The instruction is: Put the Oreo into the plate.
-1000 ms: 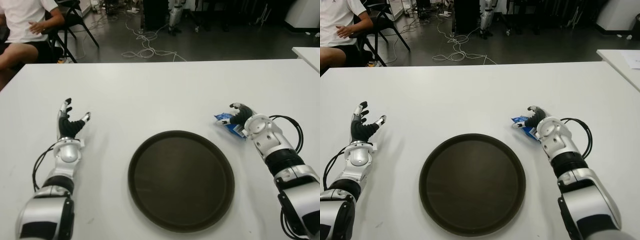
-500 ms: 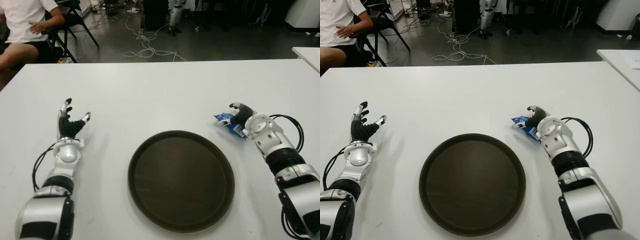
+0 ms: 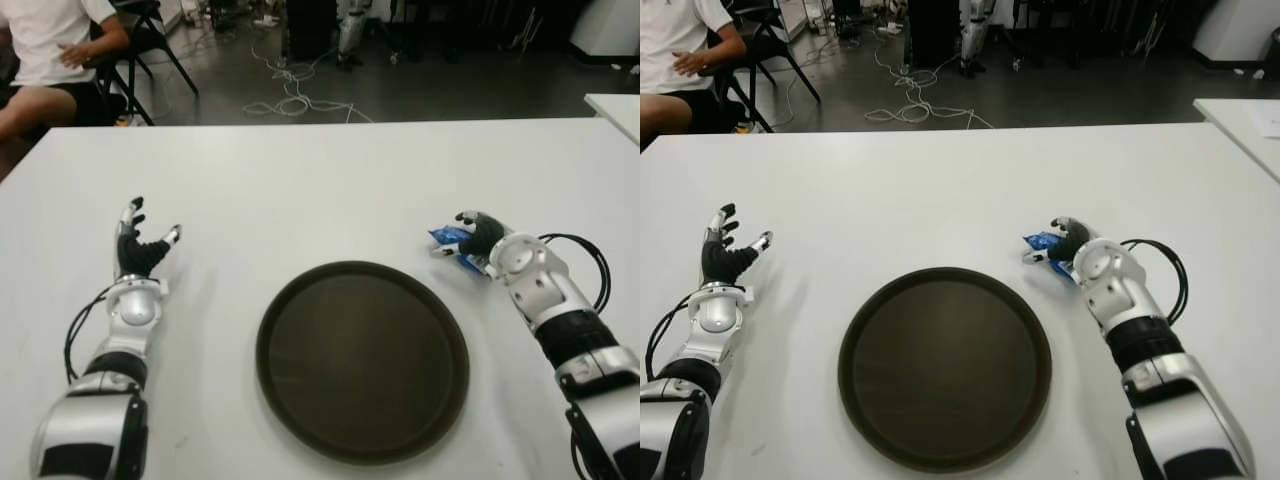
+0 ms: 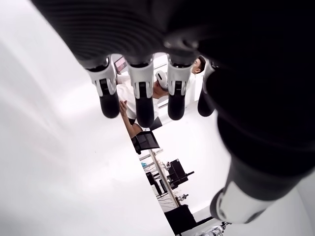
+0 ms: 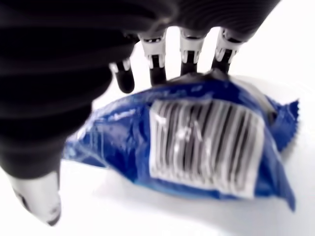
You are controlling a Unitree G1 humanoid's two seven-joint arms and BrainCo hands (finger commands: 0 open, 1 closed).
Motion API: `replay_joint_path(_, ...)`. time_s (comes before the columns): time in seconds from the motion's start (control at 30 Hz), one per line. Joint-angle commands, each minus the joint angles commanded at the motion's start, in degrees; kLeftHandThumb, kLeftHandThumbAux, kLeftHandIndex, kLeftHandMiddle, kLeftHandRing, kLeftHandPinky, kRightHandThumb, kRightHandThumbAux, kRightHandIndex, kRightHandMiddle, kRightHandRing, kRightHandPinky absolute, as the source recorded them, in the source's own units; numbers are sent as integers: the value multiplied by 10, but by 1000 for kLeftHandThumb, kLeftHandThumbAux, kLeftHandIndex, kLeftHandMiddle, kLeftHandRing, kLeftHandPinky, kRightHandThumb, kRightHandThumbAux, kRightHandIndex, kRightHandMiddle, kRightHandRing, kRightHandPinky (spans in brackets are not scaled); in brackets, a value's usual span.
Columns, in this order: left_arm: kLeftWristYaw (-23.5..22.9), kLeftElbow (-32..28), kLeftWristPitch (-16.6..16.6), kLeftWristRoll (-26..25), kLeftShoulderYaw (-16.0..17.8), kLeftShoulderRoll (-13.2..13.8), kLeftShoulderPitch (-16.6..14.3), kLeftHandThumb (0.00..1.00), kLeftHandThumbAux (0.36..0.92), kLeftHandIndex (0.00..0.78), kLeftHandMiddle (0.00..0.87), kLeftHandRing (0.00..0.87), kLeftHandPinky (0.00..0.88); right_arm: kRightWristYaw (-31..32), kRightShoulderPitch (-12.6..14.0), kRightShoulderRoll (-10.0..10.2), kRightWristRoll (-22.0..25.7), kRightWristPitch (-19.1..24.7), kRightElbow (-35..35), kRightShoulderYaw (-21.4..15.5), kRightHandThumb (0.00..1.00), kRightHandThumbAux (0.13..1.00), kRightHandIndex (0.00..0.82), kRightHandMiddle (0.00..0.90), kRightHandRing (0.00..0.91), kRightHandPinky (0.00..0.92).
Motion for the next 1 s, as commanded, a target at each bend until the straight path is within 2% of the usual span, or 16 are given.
replay_joint_path(0.23, 6, -1, 0, 4, -3, 1, 0, 0, 779, 65, 102, 84, 79, 11, 19, -8, -8, 20, -45, 4, 0, 684, 90, 120, 66, 0)
replay_joint_path(0.37, 3, -1, 2, 3, -2, 1, 0, 0, 796, 64, 100, 84, 77, 20, 36, -14, -17, 40, -80, 7, 0, 675, 88, 114, 63, 0)
replay_joint_path(0.57, -2, 0, 1, 1, -1, 2, 0, 0, 783, 66, 102, 84, 74, 27, 47, -16, -17, 46, -102, 5, 0, 673, 84, 112, 62, 0)
replay_joint_path(0.8, 0, -1, -2, 3, -3, 1, 1, 0, 795, 68, 105, 86, 77, 44, 48, -20, -20, 57, -110, 12, 0, 655, 94, 115, 62, 0)
replay_joint_path(1.0, 1, -1, -3, 4, -3, 2, 0, 0, 799, 68, 102, 84, 82, 46, 49, -20, -17, 53, -104, 11, 0, 684, 82, 109, 52, 0)
